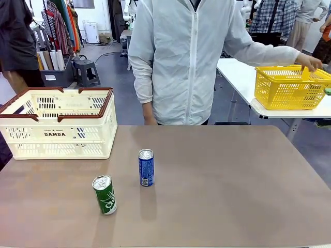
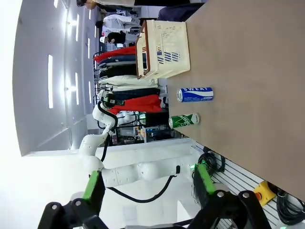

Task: Place the drinks into the Shopping basket.
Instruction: Pick up one drink and place it into the Shopping basket.

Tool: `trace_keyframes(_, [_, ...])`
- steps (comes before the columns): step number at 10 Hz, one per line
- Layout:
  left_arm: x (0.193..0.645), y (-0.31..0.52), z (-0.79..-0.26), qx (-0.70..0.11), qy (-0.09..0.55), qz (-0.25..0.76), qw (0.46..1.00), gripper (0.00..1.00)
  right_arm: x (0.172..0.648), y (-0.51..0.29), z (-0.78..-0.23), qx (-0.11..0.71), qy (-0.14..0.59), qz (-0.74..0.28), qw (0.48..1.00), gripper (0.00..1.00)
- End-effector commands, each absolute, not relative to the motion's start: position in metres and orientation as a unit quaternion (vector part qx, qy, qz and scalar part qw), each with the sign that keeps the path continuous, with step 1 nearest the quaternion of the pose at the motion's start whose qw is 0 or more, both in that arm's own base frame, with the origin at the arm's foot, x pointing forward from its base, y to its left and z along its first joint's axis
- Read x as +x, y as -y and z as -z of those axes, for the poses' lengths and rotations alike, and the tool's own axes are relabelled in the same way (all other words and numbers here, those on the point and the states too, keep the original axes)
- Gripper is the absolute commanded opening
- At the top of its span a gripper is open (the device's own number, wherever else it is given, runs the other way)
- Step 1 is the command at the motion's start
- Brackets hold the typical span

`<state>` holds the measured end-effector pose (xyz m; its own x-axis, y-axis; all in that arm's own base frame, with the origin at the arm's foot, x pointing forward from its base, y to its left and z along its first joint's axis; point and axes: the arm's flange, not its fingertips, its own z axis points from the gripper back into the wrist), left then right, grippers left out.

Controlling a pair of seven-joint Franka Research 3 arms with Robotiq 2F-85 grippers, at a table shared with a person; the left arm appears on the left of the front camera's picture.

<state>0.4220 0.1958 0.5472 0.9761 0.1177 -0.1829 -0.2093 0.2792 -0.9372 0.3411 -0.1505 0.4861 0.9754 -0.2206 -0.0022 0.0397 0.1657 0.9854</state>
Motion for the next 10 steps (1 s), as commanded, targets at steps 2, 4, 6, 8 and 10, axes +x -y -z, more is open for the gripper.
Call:
trace_keyframes(2, [0.46, -0.048, -0.614, -0.42, -0.179, -0.078, 0.886, 1.0, 0.34, 0.151, -0.49, 0.636, 0.062, 0.091, 0.763, 1.0])
trace_keyframes(4, [0.471, 0.079, -0.629, -0.313, -0.209, -0.043, 0.926, 1.0, 0.34, 0.151, -0.49, 0.636, 0.062, 0.091, 0.763, 1.0])
trace_keyframes(6, [0.454, 0.195, -0.604, -0.149, -0.14, 0.134, 0.97, 1.0, 0.34, 0.151, -0.49, 0.636, 0.062, 0.091, 0.763, 1.0])
trace_keyframes(8, [0.437, 0.255, -0.565, -0.093, -0.044, 0.193, 0.976, 1.0, 0.34, 0.151, -0.49, 0.636, 0.062, 0.091, 0.763, 1.0])
trace_keyframes(10, [0.43, 0.271, -0.545, -0.105, 0.01, 0.14, 0.985, 1.0, 0.34, 0.151, -0.49, 0.636, 0.062, 0.091, 0.763, 1.0])
